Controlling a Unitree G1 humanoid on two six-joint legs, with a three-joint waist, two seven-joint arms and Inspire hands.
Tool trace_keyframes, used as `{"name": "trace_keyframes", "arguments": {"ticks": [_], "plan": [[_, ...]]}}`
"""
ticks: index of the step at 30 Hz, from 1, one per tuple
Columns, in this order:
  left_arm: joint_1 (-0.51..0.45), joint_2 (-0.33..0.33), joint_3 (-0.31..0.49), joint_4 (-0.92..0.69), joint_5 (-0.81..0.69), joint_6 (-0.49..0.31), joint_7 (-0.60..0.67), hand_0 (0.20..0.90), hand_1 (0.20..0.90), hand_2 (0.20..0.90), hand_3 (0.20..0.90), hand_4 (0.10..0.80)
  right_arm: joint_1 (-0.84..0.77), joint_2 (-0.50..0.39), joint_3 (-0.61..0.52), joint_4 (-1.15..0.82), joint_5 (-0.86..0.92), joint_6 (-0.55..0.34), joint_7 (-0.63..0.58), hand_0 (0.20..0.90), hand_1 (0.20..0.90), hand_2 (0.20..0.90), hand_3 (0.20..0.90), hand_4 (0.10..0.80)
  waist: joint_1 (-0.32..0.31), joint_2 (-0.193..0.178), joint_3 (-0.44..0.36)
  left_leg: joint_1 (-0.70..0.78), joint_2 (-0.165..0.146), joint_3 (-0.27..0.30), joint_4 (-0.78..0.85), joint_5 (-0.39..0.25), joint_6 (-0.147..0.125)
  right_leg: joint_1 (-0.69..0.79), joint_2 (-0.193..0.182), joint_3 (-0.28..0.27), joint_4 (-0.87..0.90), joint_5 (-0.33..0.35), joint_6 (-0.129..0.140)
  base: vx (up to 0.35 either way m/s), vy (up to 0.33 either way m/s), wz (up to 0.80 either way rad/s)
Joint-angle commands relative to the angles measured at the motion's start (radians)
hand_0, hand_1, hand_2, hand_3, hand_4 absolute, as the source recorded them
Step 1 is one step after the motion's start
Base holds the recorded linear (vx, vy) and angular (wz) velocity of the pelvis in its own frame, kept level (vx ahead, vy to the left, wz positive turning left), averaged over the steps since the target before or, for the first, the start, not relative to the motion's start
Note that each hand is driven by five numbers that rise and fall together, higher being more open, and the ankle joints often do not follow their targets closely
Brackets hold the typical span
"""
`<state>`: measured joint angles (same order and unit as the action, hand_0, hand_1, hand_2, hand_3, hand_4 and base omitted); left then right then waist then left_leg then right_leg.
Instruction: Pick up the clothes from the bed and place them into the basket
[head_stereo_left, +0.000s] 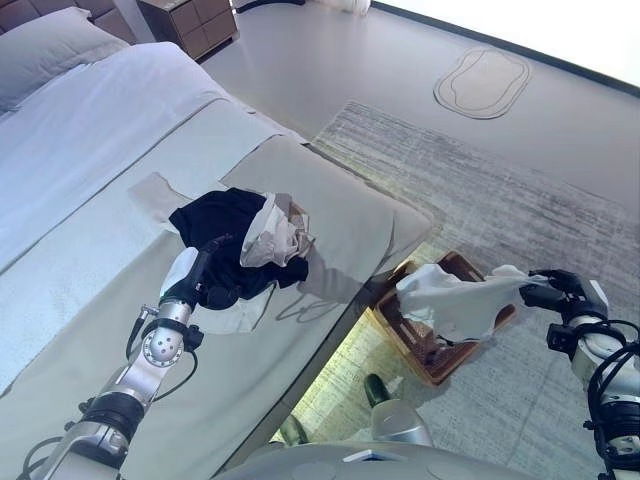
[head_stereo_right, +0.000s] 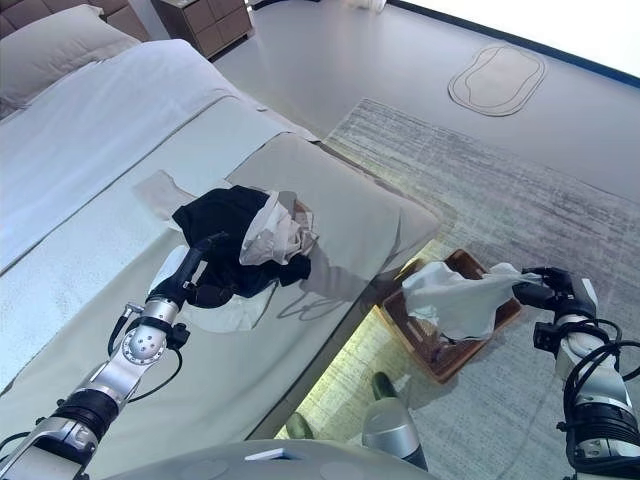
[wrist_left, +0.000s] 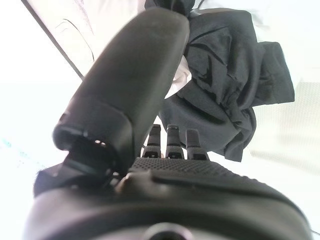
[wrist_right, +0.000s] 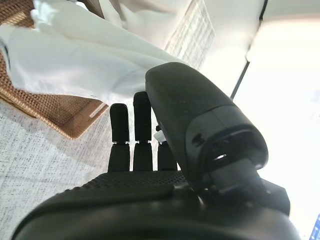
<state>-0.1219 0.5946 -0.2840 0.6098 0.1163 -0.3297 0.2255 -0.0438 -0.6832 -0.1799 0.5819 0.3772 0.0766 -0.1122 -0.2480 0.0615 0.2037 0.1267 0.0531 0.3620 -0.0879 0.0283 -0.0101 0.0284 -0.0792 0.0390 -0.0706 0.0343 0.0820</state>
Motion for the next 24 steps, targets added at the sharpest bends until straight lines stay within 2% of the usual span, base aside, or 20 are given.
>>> {"name": "trace_keyframes", "arguments": {"ticks": [1, 6, 10, 11, 13, 24], "plan": [[-0.121, 0.008, 0.023, -0.04, -0.021, -0.056, 0.062, 0.9, 0.9, 0.9, 0.9, 0.8, -0.069, -0.045, -0.057, -0.023, 0.039, -0.142, -0.061, 0.3, 0.3, 0.3, 0.2, 0.1, 0.014, -0.001, -0.03, -0.001, 0.025, -0.045, 0.111, -0.144, -0.031, -0.094, 0.001, -0.061, 0.085, -0.001, 0.042, -0.044, 0.003, 0.05], [-0.115, 0.014, 0.026, -0.057, -0.025, -0.046, 0.061, 0.9, 0.9, 0.9, 0.9, 0.8, -0.062, -0.034, -0.058, -0.013, 0.037, -0.131, -0.03, 0.3, 0.3, 0.3, 0.2, 0.1, 0.018, 0.008, -0.021, -0.005, 0.02, -0.054, 0.101, -0.136, -0.033, -0.094, 0.001, -0.065, 0.082, -0.003, 0.042, -0.037, -0.009, 0.08], [-0.114, 0.015, 0.02, -0.055, -0.024, -0.053, 0.059, 0.9, 0.9, 0.9, 0.9, 0.8, -0.069, -0.037, -0.018, 0.027, 0.034, -0.116, 0.027, 0.3, 0.3, 0.3, 0.2, 0.1, 0.028, 0.003, -0.023, -0.007, 0.018, -0.061, 0.108, -0.137, -0.034, -0.086, -0.001, -0.071, 0.076, -0.002, 0.039, 0.002, -0.016, 0.04], [-0.115, 0.016, 0.019, -0.053, -0.023, -0.055, 0.056, 0.9, 0.9, 0.9, 0.9, 0.8, -0.073, -0.037, -0.004, 0.045, 0.024, -0.116, 0.033, 0.375, 0.375, 0.375, 0.288, 0.188, 0.032, 0.0, -0.023, -0.007, 0.017, -0.064, 0.108, -0.137, -0.034, -0.082, -0.001, -0.073, 0.075, -0.002, 0.038, 0.019, -0.051, 0.05], [-0.12, 0.017, 0.015, -0.053, -0.022, -0.051, 0.052, 0.9, 0.9, 0.9, 0.9, 0.8, -0.083, -0.039, 0.011, 0.078, 0.009, -0.103, 0.037, 0.9, 0.9, 0.9, 0.9, 0.8, 0.039, -0.004, -0.024, -0.006, 0.018, -0.068, 0.106, -0.134, -0.035, -0.079, 0.0, -0.075, 0.073, -0.003, 0.038, 0.016, -0.049, 0.05], [-0.114, 0.023, 0.013, -0.065, -0.026, -0.038, 0.056, 0.9, 0.9, 0.9, 0.9, 0.8, -0.087, -0.021, 0.047, 0.097, -0.016, -0.069, 0.029, 0.9, 0.9, 0.9, 0.9, 0.8, 0.059, -0.016, -0.016, -0.006, 0.023, -0.085, 0.094, -0.121, -0.038, -0.065, 0.0, -0.09, 0.07, -0.005, 0.035, 0.007, -0.02, 0.06]]}}
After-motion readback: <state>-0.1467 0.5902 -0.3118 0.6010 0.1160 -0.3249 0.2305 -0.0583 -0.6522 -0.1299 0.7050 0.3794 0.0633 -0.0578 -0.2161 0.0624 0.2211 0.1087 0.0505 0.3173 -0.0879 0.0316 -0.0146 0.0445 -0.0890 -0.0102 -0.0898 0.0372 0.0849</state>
